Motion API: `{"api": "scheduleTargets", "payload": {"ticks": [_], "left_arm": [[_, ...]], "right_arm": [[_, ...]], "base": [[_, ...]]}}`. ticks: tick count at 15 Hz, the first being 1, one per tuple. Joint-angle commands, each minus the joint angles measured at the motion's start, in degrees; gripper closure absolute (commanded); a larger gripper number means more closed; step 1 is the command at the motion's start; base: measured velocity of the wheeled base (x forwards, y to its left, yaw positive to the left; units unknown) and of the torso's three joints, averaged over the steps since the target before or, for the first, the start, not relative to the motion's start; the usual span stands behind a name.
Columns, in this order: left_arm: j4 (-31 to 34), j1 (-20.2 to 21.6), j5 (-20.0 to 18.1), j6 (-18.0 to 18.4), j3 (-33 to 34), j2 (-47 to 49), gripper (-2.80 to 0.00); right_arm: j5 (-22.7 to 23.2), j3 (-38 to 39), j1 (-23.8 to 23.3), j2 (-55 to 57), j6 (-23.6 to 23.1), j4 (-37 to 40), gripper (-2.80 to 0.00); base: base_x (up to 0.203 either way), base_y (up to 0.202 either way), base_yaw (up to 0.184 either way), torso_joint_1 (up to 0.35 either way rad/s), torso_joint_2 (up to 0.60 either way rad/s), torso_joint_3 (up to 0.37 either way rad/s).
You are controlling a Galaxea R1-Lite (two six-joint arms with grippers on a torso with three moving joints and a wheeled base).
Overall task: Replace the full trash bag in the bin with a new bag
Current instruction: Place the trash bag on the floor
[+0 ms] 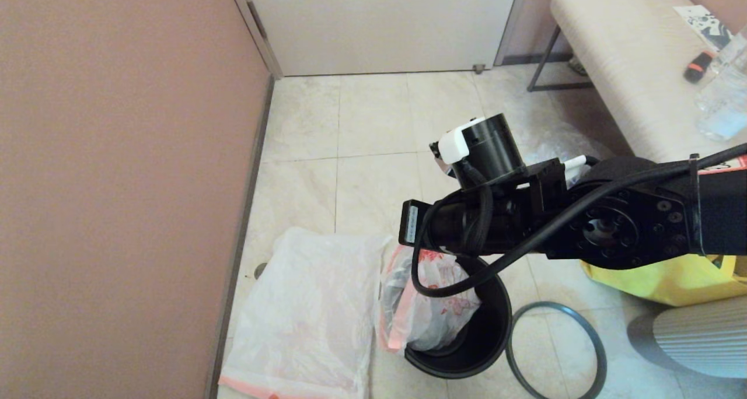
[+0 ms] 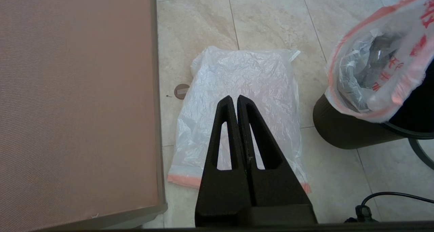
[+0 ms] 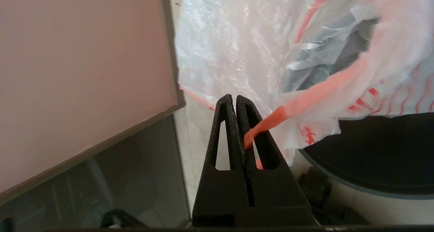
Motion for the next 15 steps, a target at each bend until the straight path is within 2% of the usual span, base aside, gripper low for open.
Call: {"api": "scheduleTargets", "payload": {"ticks": [1,6,10,15], "left_arm": [[0.0,0.0,0.0,0.0,0.7,0.1,0.00],[0.0,0.0,0.0,0.0,0.6,0.1,0.00],[0.0,0.1,0.0,0.0,0.6,0.1,0.00],[0.0,0.0,0.0,0.0,0.6,0.1,0.00]], "right_arm": [[0.0,-0.3,0.9,-3.0,0.1,1.2,0.00],[-0.2,-1.4,3.4,-10.5,-0.1,4.8,0.00],[-1.3,-10.1,4.7,-13.3,-0.7,15.4,0.00],[-2.9,-20.1,8.5,-16.7,-2.8,21.6,0.00]], "base": [[0.000,0.000,0.000,0.000,0.00,0.000],[0.000,0.000,0.000,0.000,0.00,0.000],[0.000,0.000,0.000,0.000,0.00,0.000],[0.000,0.000,0.000,0.000,0.00,0.000]]}}
